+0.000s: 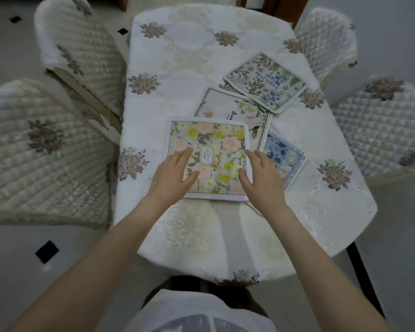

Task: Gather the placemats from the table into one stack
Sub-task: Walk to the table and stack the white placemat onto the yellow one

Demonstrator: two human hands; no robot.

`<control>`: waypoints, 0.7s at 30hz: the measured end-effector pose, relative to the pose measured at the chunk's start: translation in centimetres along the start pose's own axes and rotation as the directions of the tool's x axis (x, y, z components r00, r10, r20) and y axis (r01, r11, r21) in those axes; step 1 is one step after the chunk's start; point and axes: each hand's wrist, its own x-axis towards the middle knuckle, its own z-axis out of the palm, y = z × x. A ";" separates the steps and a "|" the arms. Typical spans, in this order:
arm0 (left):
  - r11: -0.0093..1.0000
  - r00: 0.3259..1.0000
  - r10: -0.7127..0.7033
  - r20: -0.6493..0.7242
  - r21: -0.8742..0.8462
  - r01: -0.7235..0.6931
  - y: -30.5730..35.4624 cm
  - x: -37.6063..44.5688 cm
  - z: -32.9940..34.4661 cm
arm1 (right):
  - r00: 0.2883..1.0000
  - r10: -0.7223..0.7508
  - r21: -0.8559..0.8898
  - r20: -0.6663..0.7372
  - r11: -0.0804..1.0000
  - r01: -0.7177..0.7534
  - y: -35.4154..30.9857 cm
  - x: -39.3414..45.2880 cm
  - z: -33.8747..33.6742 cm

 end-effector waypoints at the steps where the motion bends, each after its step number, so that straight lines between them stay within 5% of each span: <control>1: 0.997 0.997 -0.075 0.014 -0.023 0.075 -0.4 0.3 0.7 | 0.999 0.016 0.031 0.028 0.999 -0.017 0.3 0.8 0.9; 9: 0.794 0.797 -0.593 0.114 -0.083 0.602 -3.4 1.9 4.7 | 0.900 0.352 0.166 0.258 0.901 -0.400 3.5 4.9 6.4; 15: 0.744 0.751 -0.656 0.078 -0.100 0.660 -4.7 2.7 5.4 | 0.869 0.410 0.190 0.277 0.863 -0.468 4.7 6.5 7.7; 21: 0.629 0.714 -0.692 0.108 -0.395 0.669 -6.4 2.0 5.4 | 0.825 0.478 0.283 0.300 0.782 -0.556 5.5 7.6 7.2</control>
